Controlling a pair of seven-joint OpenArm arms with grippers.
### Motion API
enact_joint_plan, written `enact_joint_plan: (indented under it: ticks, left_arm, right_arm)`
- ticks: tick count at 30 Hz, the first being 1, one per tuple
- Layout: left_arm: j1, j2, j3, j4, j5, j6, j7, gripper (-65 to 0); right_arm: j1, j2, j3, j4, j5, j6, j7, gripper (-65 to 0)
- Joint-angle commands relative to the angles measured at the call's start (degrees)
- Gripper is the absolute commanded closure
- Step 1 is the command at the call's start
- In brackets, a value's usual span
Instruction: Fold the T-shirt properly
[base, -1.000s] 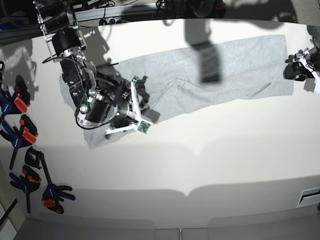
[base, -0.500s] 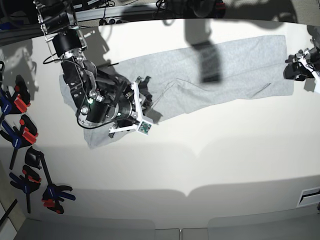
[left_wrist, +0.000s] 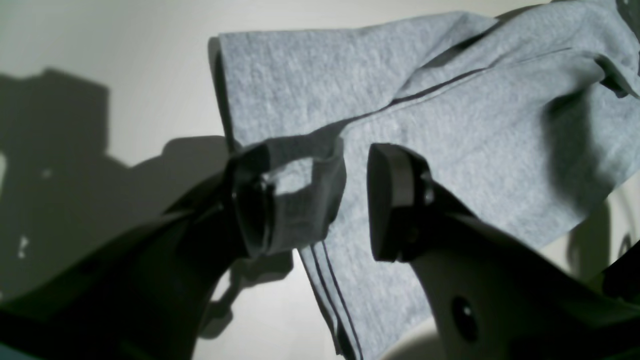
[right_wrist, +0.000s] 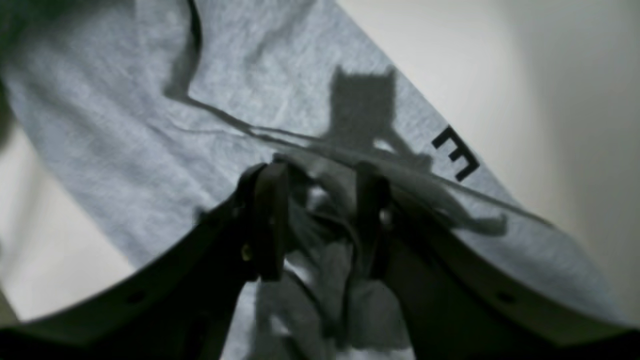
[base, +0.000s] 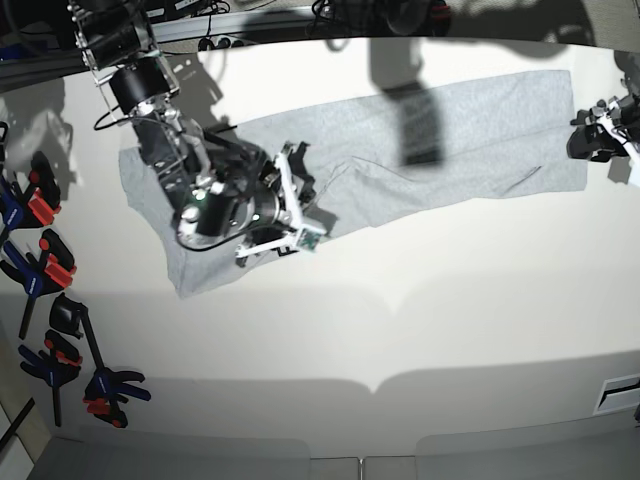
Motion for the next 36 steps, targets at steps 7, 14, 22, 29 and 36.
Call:
enact_joint_plan:
  ticks: [7,14,22,29,36]
  left_arm:
    - [-0.44,-1.46,-0.50,0.55,-1.18,-0.34,-0.90,-29.0]
    - [-0.44,-1.44,-0.50,0.55,-1.18,-0.34,-0.92,-29.0]
    - [-0.44,-1.46,-0.50,0.52,-1.18,-0.34,-0.94,-29.0]
    - [-0.44,-1.46,-0.50,0.55,-1.18,-0.34,-0.94,-29.0]
    - [-0.44,-1.46,-0.50,0.55,-1.18,-0.34,-0.94,-29.0]
  right_arm:
    - [4.57,0.28,-4.46,0.76,-2.58,0.49,1.38,-21.2]
    - [5.53,2.97,-4.48,0.76,-2.27,0.49,1.38,-21.2]
    - [5.51,5.86,-4.48,0.76,-0.20,0.49,0.59,-21.2]
    - [5.51,5.81,-4.48,0.76,-0.63,0.49,3.23,-21.2]
    - [5.51,5.75,-4.52,0.44,-0.66,0.49,3.96,-21.1]
